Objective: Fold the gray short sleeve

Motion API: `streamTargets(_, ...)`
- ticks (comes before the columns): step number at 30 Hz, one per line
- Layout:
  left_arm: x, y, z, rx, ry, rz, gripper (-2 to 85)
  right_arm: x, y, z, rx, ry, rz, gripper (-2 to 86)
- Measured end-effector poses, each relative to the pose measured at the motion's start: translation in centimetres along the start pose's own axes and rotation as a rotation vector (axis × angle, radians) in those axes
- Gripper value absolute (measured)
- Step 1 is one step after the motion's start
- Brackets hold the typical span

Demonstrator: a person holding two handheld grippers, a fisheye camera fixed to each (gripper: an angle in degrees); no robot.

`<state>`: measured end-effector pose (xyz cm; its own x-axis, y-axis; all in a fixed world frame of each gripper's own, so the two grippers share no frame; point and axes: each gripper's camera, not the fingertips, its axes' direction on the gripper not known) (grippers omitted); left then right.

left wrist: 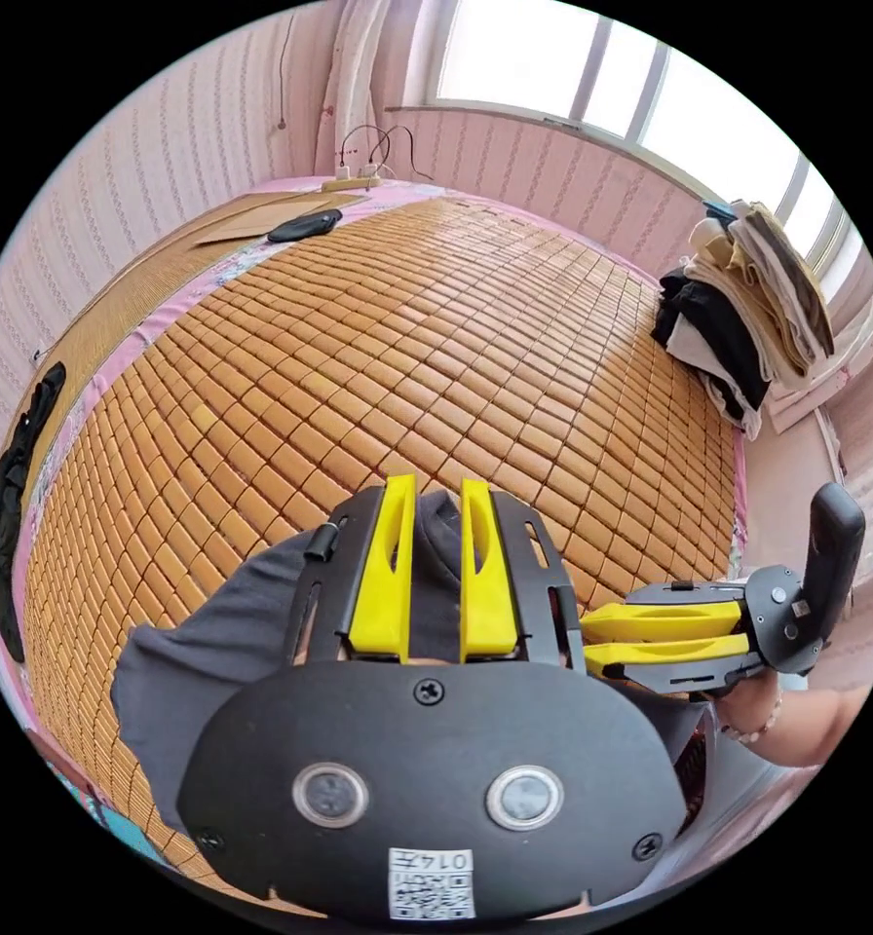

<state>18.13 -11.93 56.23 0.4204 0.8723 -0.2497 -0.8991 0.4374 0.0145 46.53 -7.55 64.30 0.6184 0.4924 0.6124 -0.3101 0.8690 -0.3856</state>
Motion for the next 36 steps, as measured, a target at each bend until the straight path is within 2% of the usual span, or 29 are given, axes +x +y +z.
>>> streamTargets(4,0.1,0.1,0.0,0.026,-0.046,0.03,0.6,0.0,0.0,-1.3,0.013,-0.013,0.0,3.5)
streamTargets(9,-3.5,5.0,-5.4,0.204,0.015,-0.061,-0.3,-1.7,0.1,-3.4,0.048,-0.009,-0.071,1.9)
streamTargets(13,-6.4,9.8,-6.7,0.24,-0.016,-0.169,1.8,-4.2,0.7,-4.0,-0.004,-0.05,-0.186,0.7)
streamTargets(17,-9.0,13.4,-7.5,0.208,-0.033,-0.273,6.6,-5.9,1.3,-4.0,-0.069,0.012,-0.24,0.4)
streamTargets(20,-10.2,16.3,-10.4,0.272,-0.046,-0.31,6.7,-7.1,1.1,-4.2,-0.083,0.016,-0.273,0.7)
streamTargets(25,-13.7,23.6,-15.9,0.374,-0.096,-0.424,6.3,-10.5,-3.3,-2.3,-0.101,0.03,-0.373,3.7)
streamTargets(32,-22.2,34.6,-19.8,0.32,-0.276,-0.718,6.8,-12.8,-12.1,3.1,-0.194,0.095,-0.369,11.9)
streamTargets(36,-25.8,36.6,-19.2,0.336,-0.212,-0.819,11.4,-15.0,-13.7,5.5,-0.254,0.165,-0.464,11.5)
